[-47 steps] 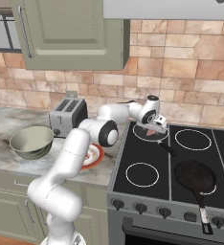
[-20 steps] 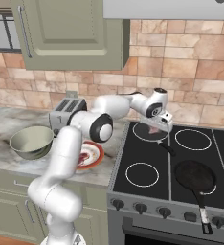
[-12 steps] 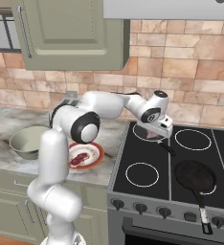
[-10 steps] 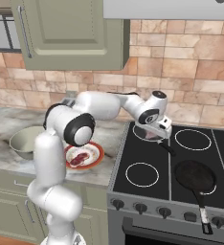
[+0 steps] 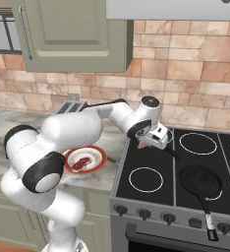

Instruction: Place one of the steaks on the plate and the other in the bowl. Then place the bowl in the fridge.

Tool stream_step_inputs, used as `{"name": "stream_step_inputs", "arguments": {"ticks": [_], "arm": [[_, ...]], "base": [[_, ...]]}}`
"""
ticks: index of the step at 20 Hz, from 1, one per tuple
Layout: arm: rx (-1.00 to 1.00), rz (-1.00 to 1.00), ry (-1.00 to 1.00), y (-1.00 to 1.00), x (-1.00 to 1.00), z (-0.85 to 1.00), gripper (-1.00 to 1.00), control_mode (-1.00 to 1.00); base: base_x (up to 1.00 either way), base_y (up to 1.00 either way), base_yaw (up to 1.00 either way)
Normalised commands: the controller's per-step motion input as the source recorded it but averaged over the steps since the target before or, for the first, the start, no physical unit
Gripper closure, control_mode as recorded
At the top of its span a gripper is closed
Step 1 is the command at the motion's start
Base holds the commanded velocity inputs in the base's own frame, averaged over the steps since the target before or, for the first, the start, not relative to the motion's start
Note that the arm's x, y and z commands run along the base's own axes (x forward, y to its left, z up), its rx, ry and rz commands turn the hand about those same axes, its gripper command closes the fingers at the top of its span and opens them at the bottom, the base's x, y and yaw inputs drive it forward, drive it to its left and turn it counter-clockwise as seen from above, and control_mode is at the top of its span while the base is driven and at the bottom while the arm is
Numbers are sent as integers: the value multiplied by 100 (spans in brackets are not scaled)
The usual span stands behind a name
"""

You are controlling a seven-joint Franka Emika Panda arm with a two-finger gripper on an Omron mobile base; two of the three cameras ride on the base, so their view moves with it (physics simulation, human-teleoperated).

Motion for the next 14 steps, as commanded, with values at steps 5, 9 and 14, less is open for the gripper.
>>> {"name": "stream_step_inputs", "arguments": {"ticks": [5,9,14], "arm": [[-7,0,-5,55,-100,50,100,-100],[-14,0,-11,80,-100,36,100,-100],[-14,6,-19,96,-97,17,100,-100]], "base": [[0,0,0],[0,0,0],[0,0,0]]}}
